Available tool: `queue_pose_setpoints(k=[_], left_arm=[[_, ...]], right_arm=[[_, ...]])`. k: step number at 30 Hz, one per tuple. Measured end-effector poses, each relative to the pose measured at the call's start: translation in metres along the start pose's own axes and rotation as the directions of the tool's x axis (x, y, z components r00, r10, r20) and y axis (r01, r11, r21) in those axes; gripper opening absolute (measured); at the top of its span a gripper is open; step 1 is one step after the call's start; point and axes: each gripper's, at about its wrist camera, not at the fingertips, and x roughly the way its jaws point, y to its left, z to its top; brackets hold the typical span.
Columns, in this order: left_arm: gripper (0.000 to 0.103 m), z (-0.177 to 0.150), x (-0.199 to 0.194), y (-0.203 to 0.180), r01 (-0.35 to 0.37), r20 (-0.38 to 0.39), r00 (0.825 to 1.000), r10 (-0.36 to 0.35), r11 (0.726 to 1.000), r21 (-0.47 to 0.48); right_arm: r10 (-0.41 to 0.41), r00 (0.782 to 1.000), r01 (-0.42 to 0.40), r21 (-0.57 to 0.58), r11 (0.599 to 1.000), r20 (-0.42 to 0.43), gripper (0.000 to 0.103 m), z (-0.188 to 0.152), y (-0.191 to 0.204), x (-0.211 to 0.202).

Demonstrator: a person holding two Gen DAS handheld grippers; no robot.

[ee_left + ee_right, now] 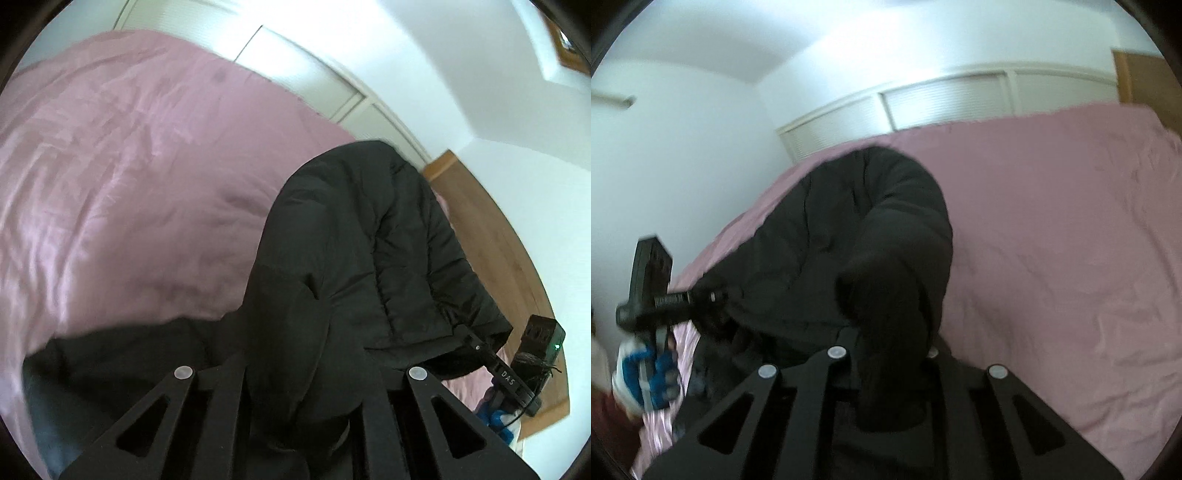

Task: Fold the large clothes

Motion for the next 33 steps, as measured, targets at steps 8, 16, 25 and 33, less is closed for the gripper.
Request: queue_pose_setpoints(k=[8, 16, 25, 33], left_arm=[[0.013, -0.106, -0.085, -0.023, 0.139, 0.004, 0.990, -0.141, 0.981, 0.133], [0.015, -0.172, -0.066, -0.038, -0.010, -0.051, 0.998, 0.027, 0.953, 0.304], [0.019, -0.170, -0.060, -0.039, -0.061, -0.008, 0.998, 0.067, 0.949, 0.310], [0.022, -0.178, -0.056, -0.039, -0.055, 0.012, 0.998, 0.054, 0.962, 0.267]], right_arm=[[0.091, 0.996, -0.090, -0.066, 0.994, 0.013, 0.009, -0.094, 0.033, -0.102], [0.038, 0.998, -0.034, 0.079, 0.996, -0.055, 0.020, -0.181, 0.007, -0.088], [0.039, 0.999, -0.033, 0.155, 0.987, -0.034, 0.067, -0.183, 0.000, -0.117], [0.136, 0.987, -0.149, 0.177, 0.973, 0.085, 0.080, -0.168, 0.031, -0.175]])
